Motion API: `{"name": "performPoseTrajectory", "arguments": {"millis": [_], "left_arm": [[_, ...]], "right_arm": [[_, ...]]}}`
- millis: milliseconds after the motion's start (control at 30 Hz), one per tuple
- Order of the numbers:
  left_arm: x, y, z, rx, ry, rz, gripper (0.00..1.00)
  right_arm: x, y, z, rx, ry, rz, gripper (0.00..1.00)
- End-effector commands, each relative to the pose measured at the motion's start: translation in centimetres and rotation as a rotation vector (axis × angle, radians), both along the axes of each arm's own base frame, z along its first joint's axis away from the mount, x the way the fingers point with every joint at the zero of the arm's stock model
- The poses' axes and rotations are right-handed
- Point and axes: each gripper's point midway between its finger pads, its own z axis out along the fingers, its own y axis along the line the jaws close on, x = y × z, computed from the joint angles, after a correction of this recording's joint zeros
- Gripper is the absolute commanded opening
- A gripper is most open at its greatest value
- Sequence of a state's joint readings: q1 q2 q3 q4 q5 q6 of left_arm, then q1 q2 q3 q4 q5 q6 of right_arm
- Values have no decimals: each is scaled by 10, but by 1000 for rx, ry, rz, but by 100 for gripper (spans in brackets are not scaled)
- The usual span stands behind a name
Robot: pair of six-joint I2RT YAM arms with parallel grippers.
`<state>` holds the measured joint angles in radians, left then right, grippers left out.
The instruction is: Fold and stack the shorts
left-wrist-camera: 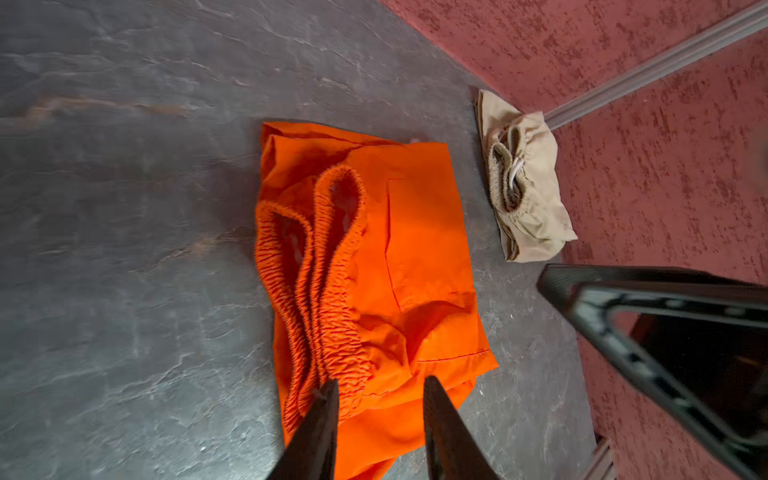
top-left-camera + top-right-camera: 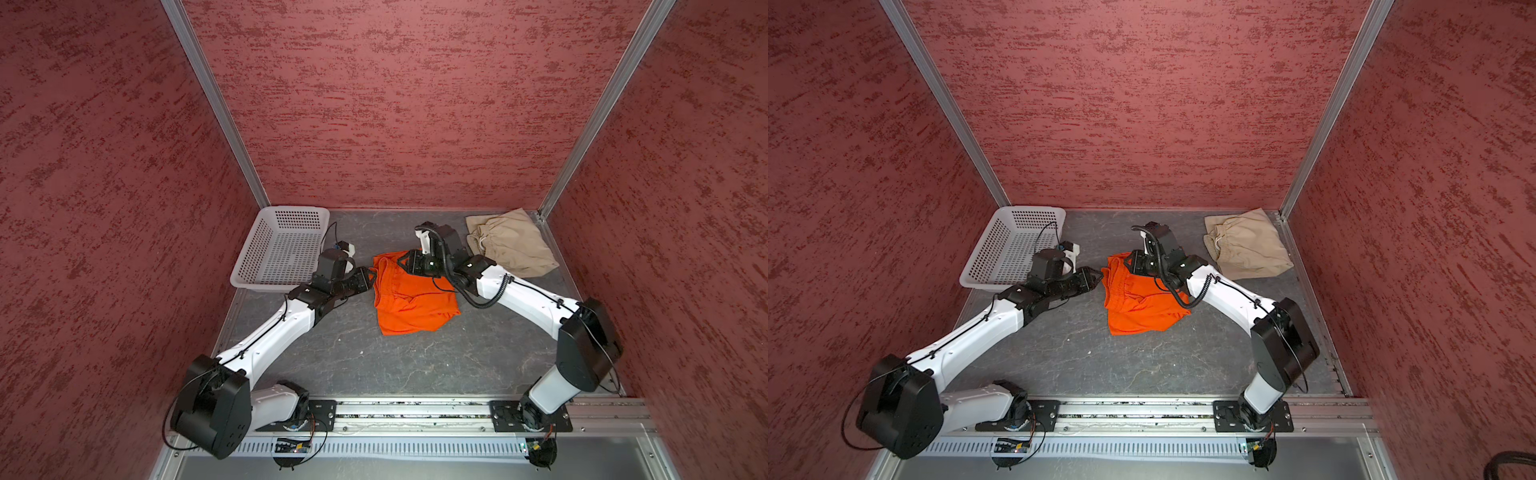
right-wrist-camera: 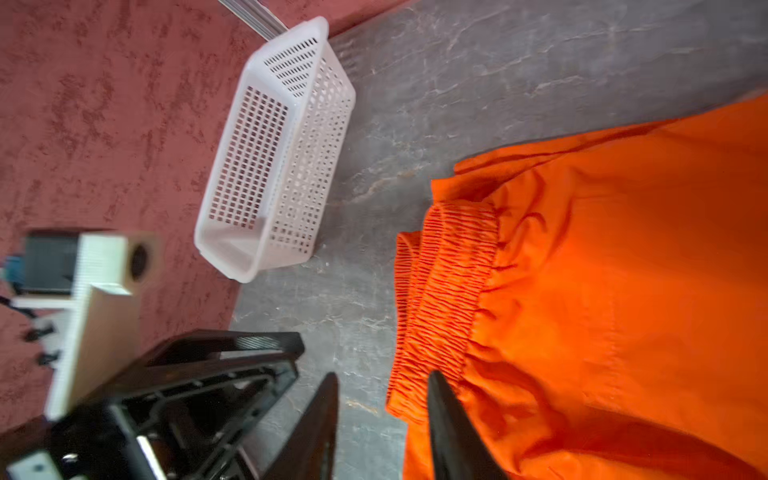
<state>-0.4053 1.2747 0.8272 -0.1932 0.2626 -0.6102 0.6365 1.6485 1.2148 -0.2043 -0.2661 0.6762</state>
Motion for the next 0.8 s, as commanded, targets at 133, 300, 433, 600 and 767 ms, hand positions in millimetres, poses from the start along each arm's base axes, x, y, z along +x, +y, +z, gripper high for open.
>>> {"name": "performPoseTrajectory", "arguments": {"millis": [133, 300, 433, 600, 767], "left_arm": [[23, -54, -5, -31, -3, -160, 27], [45, -63, -40, -13, 41, -150, 25], [66, -42, -77, 19, 90, -79, 25], [75, -7, -128, 54, 197, -5, 25], [71, 10, -157, 22, 270, 30, 26]], "right_arm": [[-24, -11, -92, -55, 178, -11, 17], [-35, -17, -128, -61, 238, -24, 13], [-52, -24, -151, -68, 297, -33, 12], [-77, -35, -174, -72, 349, -63, 12], [-86, -35, -180, -47, 375, -72, 11]]}}
